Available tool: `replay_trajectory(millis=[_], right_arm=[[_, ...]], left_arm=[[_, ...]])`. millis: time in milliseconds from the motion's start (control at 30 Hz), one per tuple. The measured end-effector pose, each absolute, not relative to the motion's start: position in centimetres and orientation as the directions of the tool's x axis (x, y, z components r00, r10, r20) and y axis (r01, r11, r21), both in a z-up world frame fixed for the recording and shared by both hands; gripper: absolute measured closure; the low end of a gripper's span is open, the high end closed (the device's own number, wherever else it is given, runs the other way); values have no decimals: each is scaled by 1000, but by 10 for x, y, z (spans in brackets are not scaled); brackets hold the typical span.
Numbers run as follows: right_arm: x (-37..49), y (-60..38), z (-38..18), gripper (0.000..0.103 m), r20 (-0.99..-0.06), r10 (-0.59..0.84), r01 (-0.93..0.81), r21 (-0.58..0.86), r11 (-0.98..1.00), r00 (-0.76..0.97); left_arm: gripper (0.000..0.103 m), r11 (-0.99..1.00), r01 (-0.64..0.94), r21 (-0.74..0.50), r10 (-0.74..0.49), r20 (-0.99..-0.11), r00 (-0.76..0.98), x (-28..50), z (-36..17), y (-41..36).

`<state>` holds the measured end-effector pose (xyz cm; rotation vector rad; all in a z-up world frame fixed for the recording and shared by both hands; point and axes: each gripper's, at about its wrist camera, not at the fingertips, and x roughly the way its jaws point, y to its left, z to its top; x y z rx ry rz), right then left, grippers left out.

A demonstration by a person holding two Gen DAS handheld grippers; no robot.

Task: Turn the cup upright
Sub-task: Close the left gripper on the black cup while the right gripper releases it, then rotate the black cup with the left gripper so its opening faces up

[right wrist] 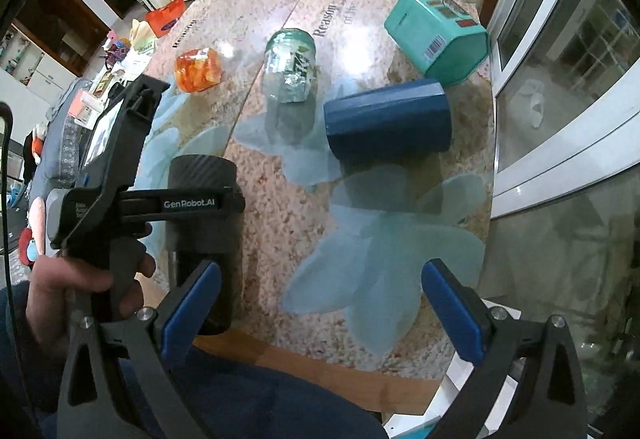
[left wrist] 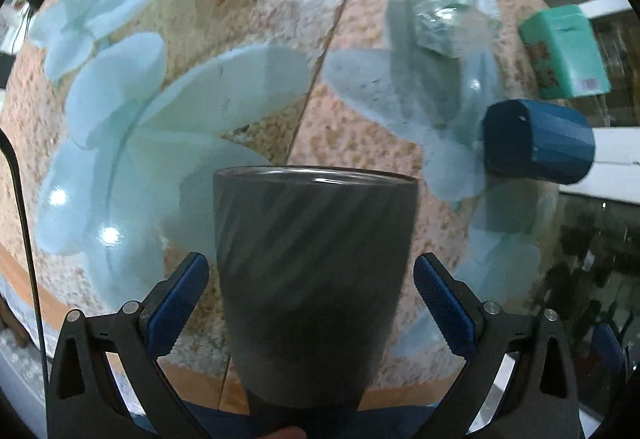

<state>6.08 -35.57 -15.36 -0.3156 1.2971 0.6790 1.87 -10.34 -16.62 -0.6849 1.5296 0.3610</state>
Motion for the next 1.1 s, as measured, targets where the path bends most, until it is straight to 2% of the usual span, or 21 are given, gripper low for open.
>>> replay_trajectory(millis=[67,133,200,400,667,1100], right_arm=[[64,-356,-156,2,-952,285,-615,160,772,109],[66,-356,-159,2,-953,286,-612,167,773,101],[67,-355,-161,2,-954,285,-613,171,772,94],[70,-350,-165,2,-954,289,-608,182,773,82],[70,-348,-156,2,-938,331,-603,204,771,105],[56,-346,-139,2,-904,385,-601,204,772,188]], left_arm=[[3,757,-627,-183,-196,-979,50,19,-169,-102],[17,759,-624,-183,-201,-979,44,20,-174,-102],[22,764,-619,-183,-205,-978,36,21,-178,-104],[23,769,-613,-180,-193,-980,46,25,-181,-110],[23,787,-571,-234,-218,-971,98,21,-174,-107],[23,892,-384,-239,-94,-928,360,11,-103,-111]])
